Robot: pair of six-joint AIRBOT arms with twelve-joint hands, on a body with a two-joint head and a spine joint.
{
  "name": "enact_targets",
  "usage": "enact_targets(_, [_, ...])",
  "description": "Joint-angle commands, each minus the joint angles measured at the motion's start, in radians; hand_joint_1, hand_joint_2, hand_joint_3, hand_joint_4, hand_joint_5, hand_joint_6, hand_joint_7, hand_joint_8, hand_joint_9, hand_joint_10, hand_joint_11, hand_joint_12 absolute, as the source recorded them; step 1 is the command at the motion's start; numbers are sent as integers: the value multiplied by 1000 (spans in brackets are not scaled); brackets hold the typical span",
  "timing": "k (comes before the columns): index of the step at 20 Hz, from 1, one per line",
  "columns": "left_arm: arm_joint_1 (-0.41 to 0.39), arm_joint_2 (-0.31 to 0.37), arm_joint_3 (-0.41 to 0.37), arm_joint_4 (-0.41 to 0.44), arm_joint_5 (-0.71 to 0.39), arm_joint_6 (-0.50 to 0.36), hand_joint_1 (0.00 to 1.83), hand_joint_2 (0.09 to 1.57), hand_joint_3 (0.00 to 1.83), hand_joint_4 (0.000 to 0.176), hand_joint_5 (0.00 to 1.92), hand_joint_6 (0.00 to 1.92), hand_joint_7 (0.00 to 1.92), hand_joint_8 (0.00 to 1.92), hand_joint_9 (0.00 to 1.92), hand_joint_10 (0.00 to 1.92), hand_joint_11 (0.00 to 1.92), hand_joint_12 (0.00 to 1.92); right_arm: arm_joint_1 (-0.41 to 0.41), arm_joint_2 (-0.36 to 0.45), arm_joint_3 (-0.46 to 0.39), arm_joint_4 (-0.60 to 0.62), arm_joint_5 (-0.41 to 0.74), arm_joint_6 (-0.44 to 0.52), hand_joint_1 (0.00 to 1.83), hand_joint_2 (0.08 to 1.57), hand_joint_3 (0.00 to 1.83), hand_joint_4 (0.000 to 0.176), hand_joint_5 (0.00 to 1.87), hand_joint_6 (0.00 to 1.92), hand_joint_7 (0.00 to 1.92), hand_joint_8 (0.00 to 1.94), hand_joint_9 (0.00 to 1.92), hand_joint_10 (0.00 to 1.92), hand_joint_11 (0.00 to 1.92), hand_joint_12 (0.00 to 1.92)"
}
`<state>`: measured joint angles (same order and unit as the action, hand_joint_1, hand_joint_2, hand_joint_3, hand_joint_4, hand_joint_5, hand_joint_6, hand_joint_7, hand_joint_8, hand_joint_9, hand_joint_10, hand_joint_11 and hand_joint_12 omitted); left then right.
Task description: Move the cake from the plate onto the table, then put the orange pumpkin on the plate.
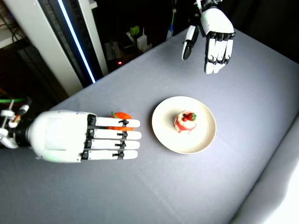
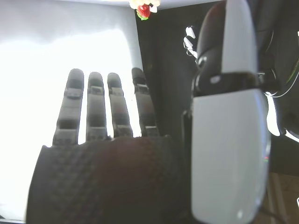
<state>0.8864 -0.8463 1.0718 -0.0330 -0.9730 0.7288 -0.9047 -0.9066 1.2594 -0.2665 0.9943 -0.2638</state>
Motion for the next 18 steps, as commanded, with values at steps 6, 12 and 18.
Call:
enact_targets(6, [-8, 3, 5, -14, -125, -4, 590, 1001, 0, 104, 321, 1, 269, 0, 223, 5, 0, 480, 8, 0, 2, 40, 105, 9, 667, 1268, 0, 0, 393, 10, 374, 9, 362, 14, 19, 891])
enact_targets(12, [-27, -9, 22, -7, -92, -7, 669, 993, 0, 90, 277, 2, 221, 2, 197, 3, 0, 409, 8, 2, 2, 40, 105, 15, 613, 1255, 0, 0, 335, 0, 313, 0, 295, 0, 0, 802])
enact_targets(18, [-188, -128, 159, 106, 100, -98, 652, 936, 0, 108, 322, 8, 295, 7, 272, 2, 16, 697, 8, 20, -17, 37, 153, 14, 634, 1192, 0, 0, 335, 1, 309, 1, 308, 8, 12, 877])
